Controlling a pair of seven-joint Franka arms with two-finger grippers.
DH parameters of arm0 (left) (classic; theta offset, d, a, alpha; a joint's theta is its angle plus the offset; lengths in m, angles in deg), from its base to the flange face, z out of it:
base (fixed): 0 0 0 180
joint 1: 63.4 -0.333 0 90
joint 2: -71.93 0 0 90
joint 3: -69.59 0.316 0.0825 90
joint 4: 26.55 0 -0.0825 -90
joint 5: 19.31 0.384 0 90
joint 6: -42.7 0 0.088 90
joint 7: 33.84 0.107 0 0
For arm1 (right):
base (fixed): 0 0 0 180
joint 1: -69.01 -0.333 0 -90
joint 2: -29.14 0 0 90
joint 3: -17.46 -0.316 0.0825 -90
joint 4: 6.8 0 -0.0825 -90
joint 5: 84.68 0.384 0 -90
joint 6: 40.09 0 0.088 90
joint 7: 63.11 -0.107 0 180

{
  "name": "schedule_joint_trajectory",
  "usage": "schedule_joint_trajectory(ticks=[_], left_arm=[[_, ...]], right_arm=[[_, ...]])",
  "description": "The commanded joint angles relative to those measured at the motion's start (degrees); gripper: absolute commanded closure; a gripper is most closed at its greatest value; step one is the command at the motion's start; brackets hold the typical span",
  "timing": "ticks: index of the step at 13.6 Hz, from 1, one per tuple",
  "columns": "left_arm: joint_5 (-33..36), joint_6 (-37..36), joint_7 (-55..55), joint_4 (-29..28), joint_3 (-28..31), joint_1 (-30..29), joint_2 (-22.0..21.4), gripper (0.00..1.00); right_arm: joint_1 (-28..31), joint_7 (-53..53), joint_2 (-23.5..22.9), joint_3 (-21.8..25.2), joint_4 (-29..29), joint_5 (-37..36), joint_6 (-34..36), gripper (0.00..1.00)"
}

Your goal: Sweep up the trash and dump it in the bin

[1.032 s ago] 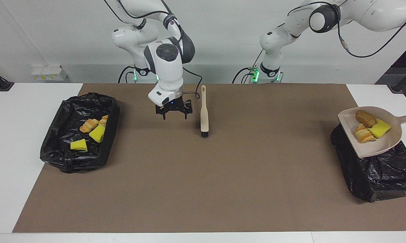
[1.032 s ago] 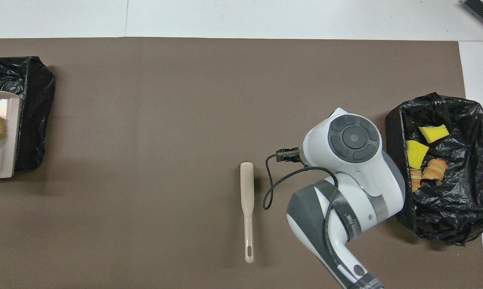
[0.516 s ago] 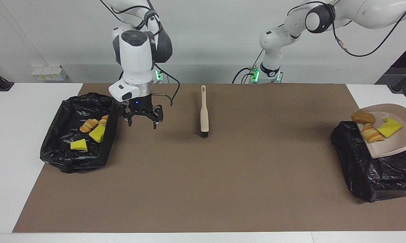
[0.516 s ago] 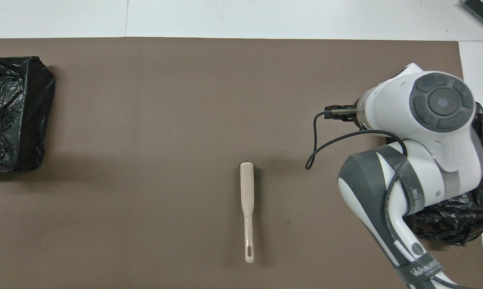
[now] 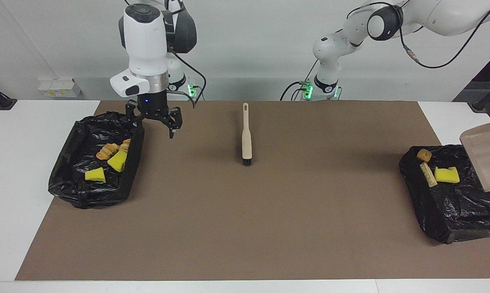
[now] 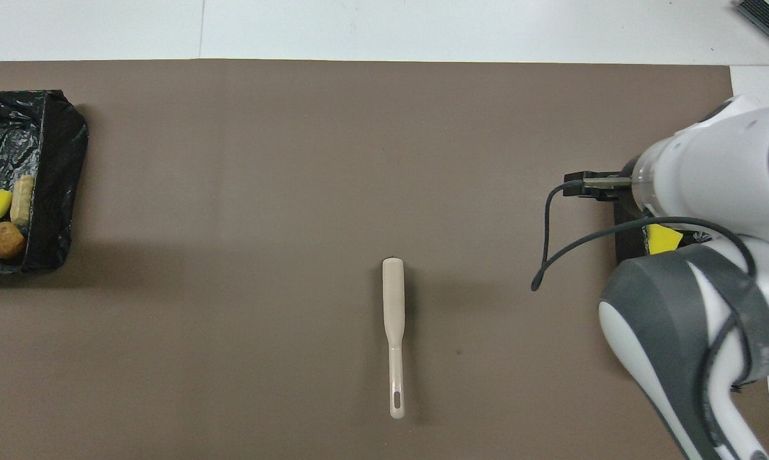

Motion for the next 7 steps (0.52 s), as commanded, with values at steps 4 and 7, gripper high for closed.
schedule_joint_trajectory(ticks=[4,7], left_arm=[[10.5,-4.3,-9.5,0.2,0.7,7.0,-1.3,1.0],[13.7,-9.4,-13.8,-3.1,0.5,12.7,-3.7,1.0]], right_arm=[[1.7,3.3,0.0,1.5,5.5,2.1,10.7,0.0],[7.8,4.2,0.0,2.6,5.0,14.0,10.5,0.0]])
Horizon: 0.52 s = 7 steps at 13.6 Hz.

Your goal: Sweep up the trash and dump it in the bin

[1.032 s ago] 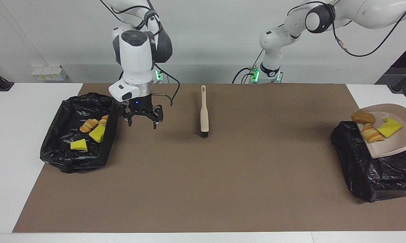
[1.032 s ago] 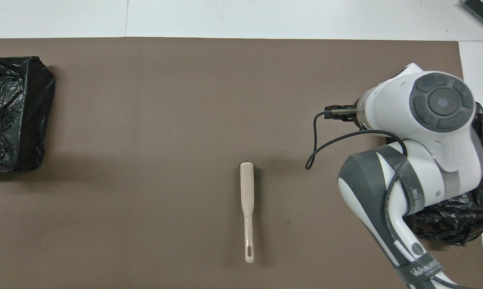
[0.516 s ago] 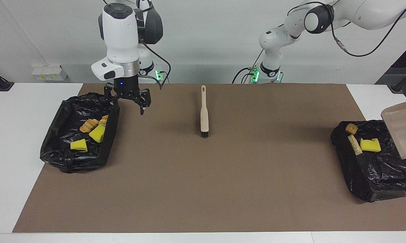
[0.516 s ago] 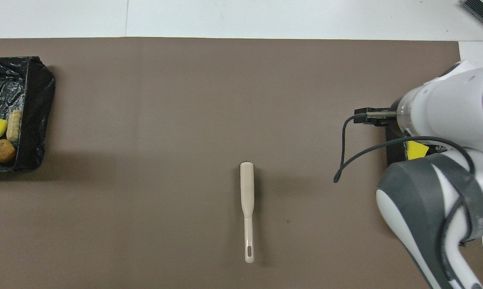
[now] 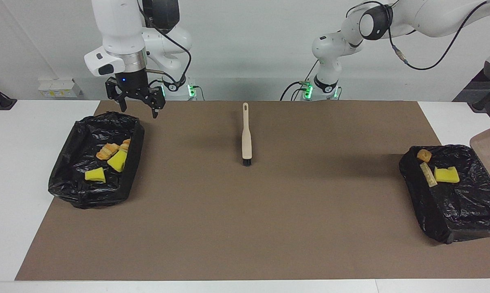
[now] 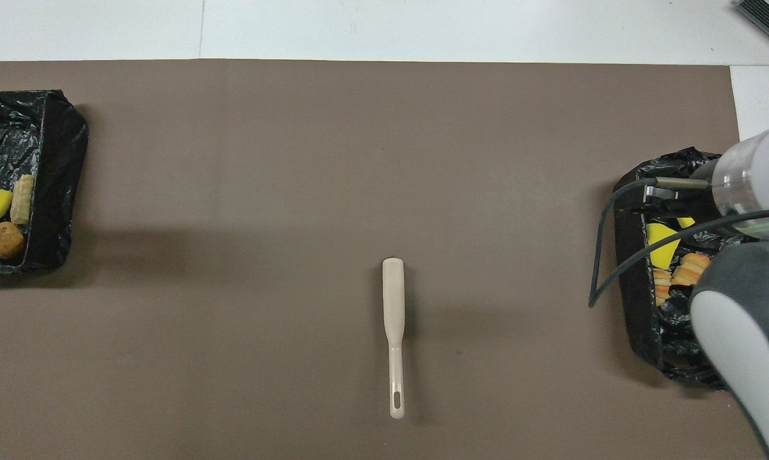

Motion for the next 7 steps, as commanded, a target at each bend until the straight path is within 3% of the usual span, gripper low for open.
schedule_joint_trajectory(ticks=[1,3,7], left_arm=[[1.9,-5.3,-4.7,-3.5,0.3,5.7,-3.7,1.0],[-0.5,-9.2,-8.1,-5.2,0.2,9.3,-4.9,1.0],[-14.1,-11.2,-11.2,-13.1,0.2,14.3,-9.5,1.0]], right_arm=[[5.0,5.0,-0.6,0.1,0.4,6.2,0.2,0.0],[4.8,7.6,-0.6,0.1,0.3,5.2,-0.4,0.0],[5.5,15.0,-1.3,0.1,0.6,-2.2,-2.1,0.0]])
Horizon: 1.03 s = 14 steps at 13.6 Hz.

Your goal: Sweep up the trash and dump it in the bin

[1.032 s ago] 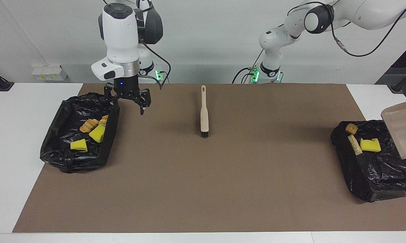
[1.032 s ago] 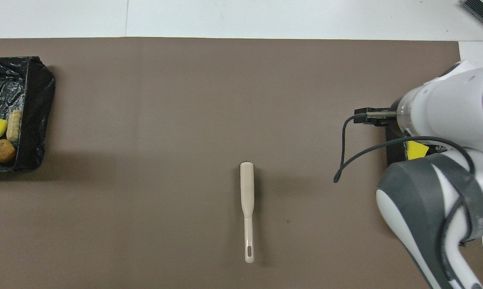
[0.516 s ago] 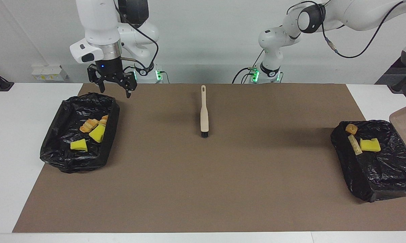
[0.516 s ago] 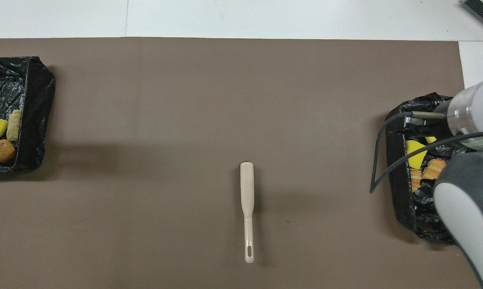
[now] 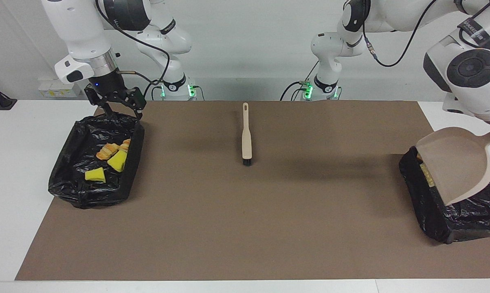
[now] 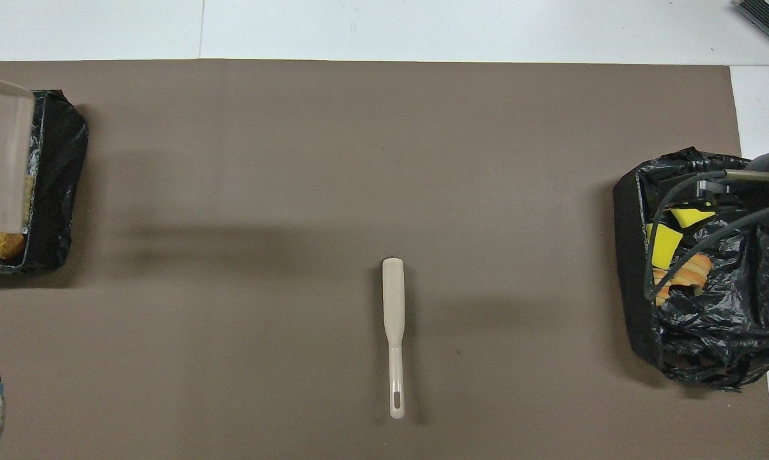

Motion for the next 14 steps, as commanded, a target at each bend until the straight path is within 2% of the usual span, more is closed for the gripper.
schedule_joint_trajectory(ticks=[1,3,6,9,11,14], left_arm=[[-8.6,-0.1,-5.1,-9.8,0.5,1.8,-6.5,1.0],[-17.8,0.7,-6.8,-14.9,0.5,1.7,-9.4,1.0],[-29.5,4.0,-6.7,-23.7,0.5,1.0,-14.2,1.0],[-37.1,8.5,-6.2,-32.6,0.5,0.8,-18.1,1.0],[-39.7,11.9,-6.0,-38.1,0.5,0.7,-20.5,1.0],[-45.8,18.4,-5.9,-44.7,0.5,1.3,-21.2,1.0]], right_arm=[[0.8,3.3,-0.7,-0.3,0.6,-3.8,-0.2,0.0],[0.7,3.6,-0.3,-0.4,0.3,-5.7,1.1,0.0],[1.9,3.5,-0.2,-0.3,-0.1,-1.1,1.0,0.0],[2.8,3.1,0.0,-0.3,-0.5,0.4,1.0,0.0],[2.7,3.1,0.0,-0.4,-0.6,0.4,1.0,0.0],[2.8,3.1,0.1,-0.4,-0.8,0.4,1.1,0.0]])
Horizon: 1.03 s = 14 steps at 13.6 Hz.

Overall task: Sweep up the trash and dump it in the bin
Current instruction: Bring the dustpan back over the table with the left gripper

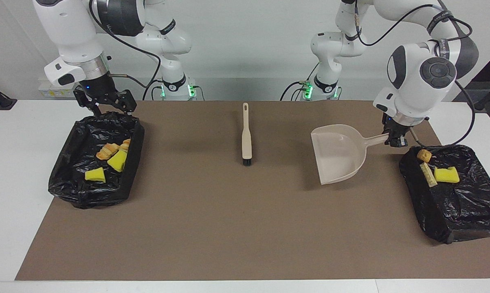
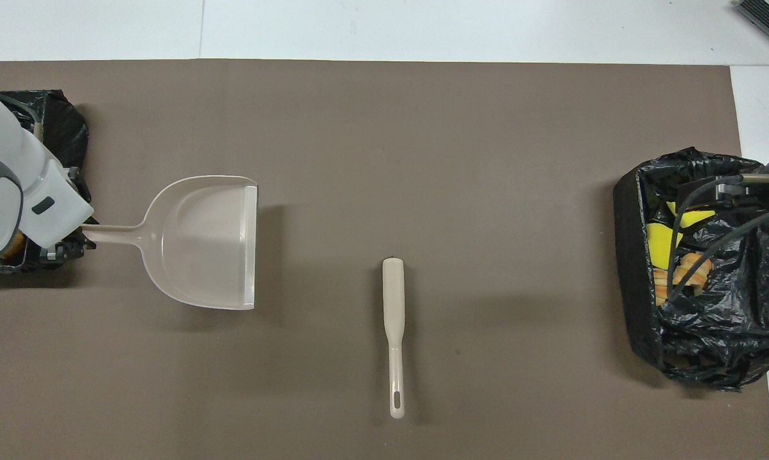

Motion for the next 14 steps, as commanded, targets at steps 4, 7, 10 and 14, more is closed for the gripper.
schedule_joint_trajectory(ticks=[4,7,10,14], left_arm=[[-6.6,11.5,-0.7,-11.5,0.0,2.2,-3.2,1.0],[-8.7,12.8,-5.3,-11.4,0.0,2.6,-2.8,1.0],[-8.9,16.4,-17.5,-10.9,0.0,2.7,-2.1,1.0],[-9.0,18.6,-38.2,-9.5,0.0,5.5,-1.6,1.0]], right_arm=[[1.0,1.6,0.7,-0.4,-0.8,1.3,0.0,0.0],[0.9,1.3,0.7,-0.4,-1.0,1.1,-0.5,0.0],[0.5,-0.4,1.2,-0.4,-1.7,1.0,-0.4,0.0],[1.0,0.1,1.4,-0.4,-1.8,1.0,0.5,0.0]])
